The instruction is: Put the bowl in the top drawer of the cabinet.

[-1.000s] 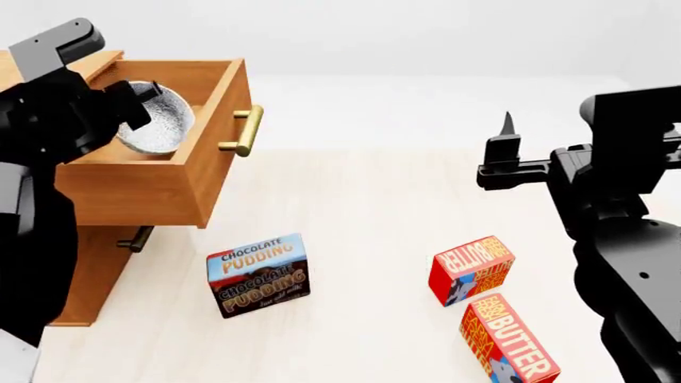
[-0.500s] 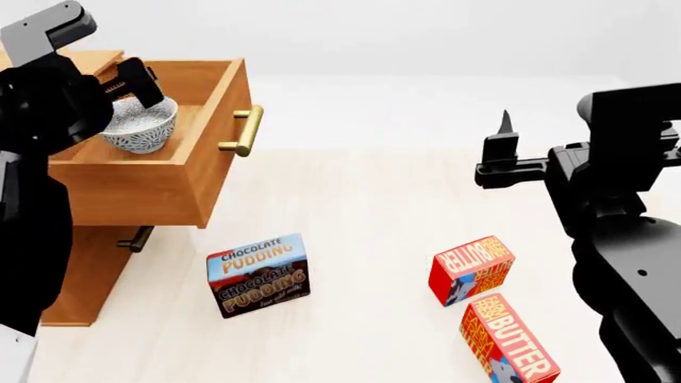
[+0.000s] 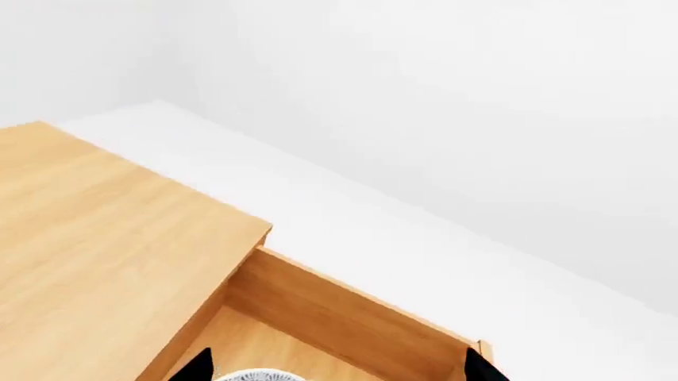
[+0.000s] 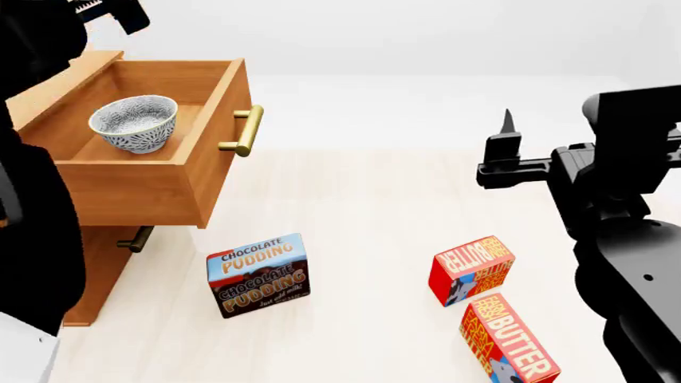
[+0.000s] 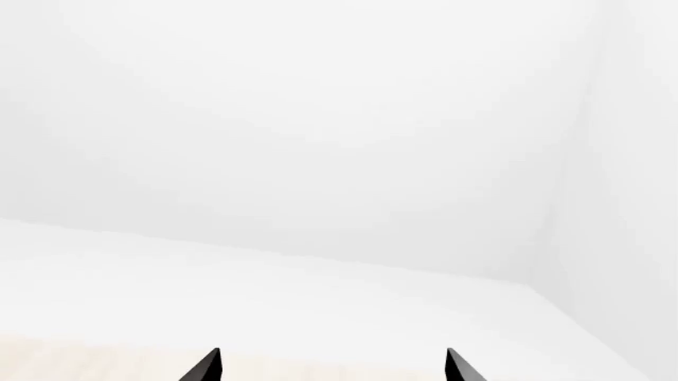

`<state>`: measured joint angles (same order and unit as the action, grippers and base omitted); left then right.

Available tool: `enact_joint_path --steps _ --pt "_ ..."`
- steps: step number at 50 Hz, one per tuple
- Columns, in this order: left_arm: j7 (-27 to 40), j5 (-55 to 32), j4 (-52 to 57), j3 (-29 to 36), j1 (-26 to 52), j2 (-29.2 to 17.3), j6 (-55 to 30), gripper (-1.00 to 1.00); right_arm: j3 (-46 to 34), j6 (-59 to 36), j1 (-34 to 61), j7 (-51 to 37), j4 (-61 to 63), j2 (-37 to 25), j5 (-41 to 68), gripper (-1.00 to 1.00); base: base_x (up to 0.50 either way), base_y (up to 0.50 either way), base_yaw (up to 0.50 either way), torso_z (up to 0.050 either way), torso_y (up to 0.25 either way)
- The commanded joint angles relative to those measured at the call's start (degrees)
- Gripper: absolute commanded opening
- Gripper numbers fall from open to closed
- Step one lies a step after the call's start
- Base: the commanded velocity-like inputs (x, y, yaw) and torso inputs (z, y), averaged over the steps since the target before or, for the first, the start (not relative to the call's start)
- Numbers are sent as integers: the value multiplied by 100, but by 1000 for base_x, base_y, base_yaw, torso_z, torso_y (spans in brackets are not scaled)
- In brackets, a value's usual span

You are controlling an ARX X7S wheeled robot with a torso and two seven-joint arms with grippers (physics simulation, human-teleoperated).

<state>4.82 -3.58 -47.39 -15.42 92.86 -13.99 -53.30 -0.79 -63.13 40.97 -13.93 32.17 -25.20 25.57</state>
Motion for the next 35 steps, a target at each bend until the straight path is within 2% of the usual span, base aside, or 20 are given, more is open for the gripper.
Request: enact_joint_path --steps 1,10,19,20,23,25,31,35 --pt "-449 -203 2103 145 -652 106 -1081 100 101 3 -76 -12 122 4 77 100 0 0 0 0 0" --pt "-720 -489 4427 296 -1444 76 -2299 100 348 -157 -44 -53 391 8 243 100 0 0 0 0 0" --pt "-872 -1134 6738 29 -2039 -17 -3664 100 811 -546 -23 -131 968 11 567 100 0 0 0 0 0" --pt "-471 -1752 6853 -27 -2134 -151 -3668 100 874 -605 -15 -141 1044 15 615 100 0 0 0 0 0" --pt "1478 -4330 6970 -281 -2326 -690 -3665 100 1029 -759 19 -167 1226 24 736 100 0 0 0 0 0" --pt "2264 -5526 7076 -375 -2429 -931 -3659 100 1149 -896 63 -183 1379 21 839 100 0 0 0 0 0" --pt "3619 -7454 7209 -501 -2500 -1317 -3624 100 1560 -1411 351 -238 1820 27 1204 100 0 0 0 0 0" --pt "4096 -8147 7272 -453 -2454 -1497 -3543 100 1840 -1855 625 -292 2143 41 1496 100 0 0 0 0 0"
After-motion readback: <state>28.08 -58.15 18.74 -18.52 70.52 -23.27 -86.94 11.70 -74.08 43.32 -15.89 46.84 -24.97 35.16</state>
